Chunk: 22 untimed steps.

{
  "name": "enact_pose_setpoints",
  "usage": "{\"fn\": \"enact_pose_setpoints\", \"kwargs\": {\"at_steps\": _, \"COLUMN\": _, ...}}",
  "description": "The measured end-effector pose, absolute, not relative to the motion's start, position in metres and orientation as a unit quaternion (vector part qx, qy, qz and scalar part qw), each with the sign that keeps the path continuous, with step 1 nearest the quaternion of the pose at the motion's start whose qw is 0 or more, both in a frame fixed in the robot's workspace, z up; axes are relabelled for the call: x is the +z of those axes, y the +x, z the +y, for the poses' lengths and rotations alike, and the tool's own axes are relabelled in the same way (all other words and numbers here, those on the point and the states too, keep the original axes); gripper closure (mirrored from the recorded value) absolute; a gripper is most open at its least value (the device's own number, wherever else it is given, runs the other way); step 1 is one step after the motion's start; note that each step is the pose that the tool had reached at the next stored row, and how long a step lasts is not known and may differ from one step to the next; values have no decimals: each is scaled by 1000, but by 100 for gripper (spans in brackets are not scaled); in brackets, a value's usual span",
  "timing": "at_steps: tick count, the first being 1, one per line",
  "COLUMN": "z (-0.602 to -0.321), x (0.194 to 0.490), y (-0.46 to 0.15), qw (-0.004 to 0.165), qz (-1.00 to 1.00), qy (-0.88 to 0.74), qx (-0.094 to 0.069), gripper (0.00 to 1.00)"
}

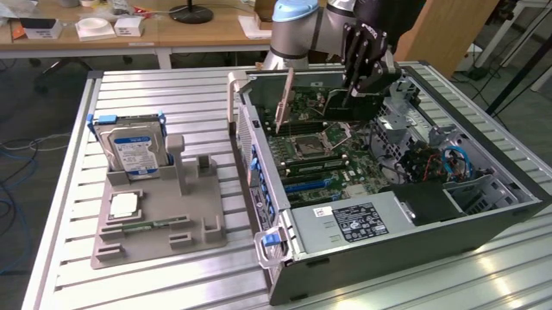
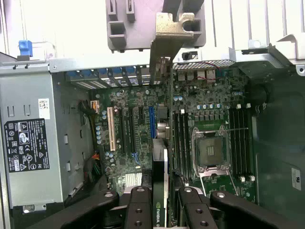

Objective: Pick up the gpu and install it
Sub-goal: 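Insert the gpu into the slot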

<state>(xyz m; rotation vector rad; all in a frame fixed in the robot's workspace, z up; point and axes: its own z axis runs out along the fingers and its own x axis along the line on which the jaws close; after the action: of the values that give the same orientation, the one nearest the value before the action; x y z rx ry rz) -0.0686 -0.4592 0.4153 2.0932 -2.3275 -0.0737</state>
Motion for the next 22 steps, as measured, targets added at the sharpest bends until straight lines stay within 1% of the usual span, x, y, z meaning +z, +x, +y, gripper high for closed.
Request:
{"fn": "enact_pose_setpoints", "kwargs": {"at_steps": 13, "z": -459, "x": 414, "y": -69, "qw": 5, "qz": -743, "qy": 669, "qx": -23, "gripper": 74}}
{"fn": "enact_pose_setpoints", "kwargs": {"at_steps": 22, "z": -459, "x": 406, "y": -68, "qw": -7, "qz": -743, "qy": 669, "qx": -12, "gripper": 74}}
